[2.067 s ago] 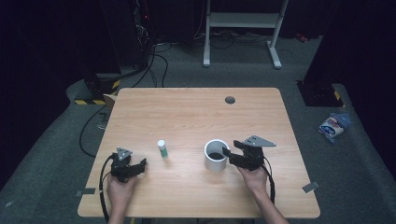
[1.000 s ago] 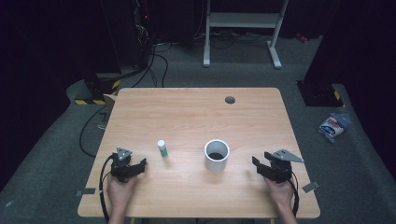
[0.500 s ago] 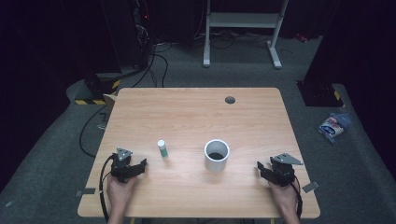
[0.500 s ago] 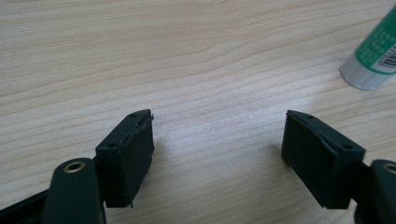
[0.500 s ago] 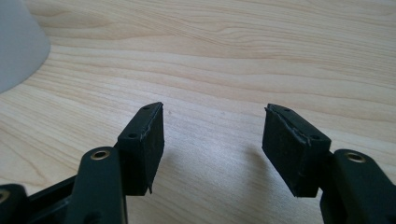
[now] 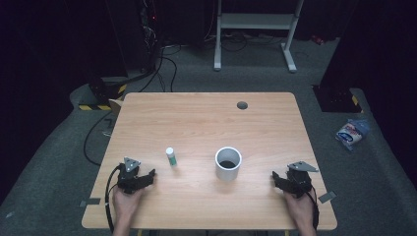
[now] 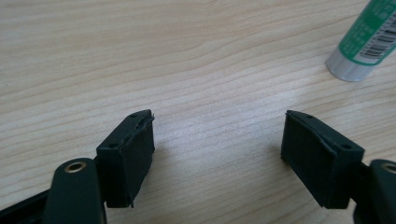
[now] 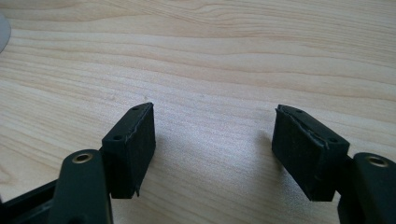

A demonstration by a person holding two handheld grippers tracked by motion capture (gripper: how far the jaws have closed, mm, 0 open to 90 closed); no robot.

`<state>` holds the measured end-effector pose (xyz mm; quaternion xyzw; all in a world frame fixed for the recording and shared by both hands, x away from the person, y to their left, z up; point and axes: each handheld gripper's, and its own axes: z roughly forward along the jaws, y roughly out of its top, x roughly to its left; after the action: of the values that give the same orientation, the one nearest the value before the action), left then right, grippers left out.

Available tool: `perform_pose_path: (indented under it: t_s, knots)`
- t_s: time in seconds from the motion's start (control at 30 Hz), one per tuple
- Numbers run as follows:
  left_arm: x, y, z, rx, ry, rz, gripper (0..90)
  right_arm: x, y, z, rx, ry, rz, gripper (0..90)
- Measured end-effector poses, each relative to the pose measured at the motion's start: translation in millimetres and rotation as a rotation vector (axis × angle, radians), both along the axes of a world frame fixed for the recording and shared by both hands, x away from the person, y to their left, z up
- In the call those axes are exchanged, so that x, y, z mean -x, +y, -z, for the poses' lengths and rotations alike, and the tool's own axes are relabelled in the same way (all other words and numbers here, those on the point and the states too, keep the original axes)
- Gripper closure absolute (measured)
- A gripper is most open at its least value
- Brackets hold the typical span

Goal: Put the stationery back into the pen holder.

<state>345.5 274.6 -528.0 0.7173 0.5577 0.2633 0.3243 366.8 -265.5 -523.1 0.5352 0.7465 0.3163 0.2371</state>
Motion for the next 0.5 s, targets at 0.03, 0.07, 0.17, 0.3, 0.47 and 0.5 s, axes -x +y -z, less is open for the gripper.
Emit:
perform_pose_path:
  t_s: [0.03, 0.07, 0.17, 0.3, 0.47, 0.5]
  knots:
    - [0.7, 0.1, -0.1, 0.008, 0.002, 0.005, 26.4, 0.0, 0.0, 0.2, -0.001, -0.002, 0.000, 30.2]
    - [1.1, -0.2, -0.1, 0.012, 0.003, 0.005, 26.4, 0.0, 0.1, 0.1, -0.002, -0.001, 0.001, 30.2]
    - [3.9, -1.3, -1.9, 0.028, 0.002, 0.021, 26.9, 0.0, -0.1, 0.0, -0.003, 0.001, 0.000, 30.2]
    - [10.1, -1.0, -6.8, 0.111, -0.019, 0.056, 28.2, 0.0, -0.1, 0.1, -0.003, 0.001, 0.000, 30.2]
    - [15.8, -7.2, -10.1, 0.126, -0.021, 0.092, 27.1, 0.1, 0.0, 0.0, -0.003, 0.001, 0.000, 30.1]
    - [16.7, -8.6, -10.7, 0.116, -0.026, 0.098, 26.8, 0.1, 0.0, 0.0, -0.003, 0.001, 0.000, 30.1]
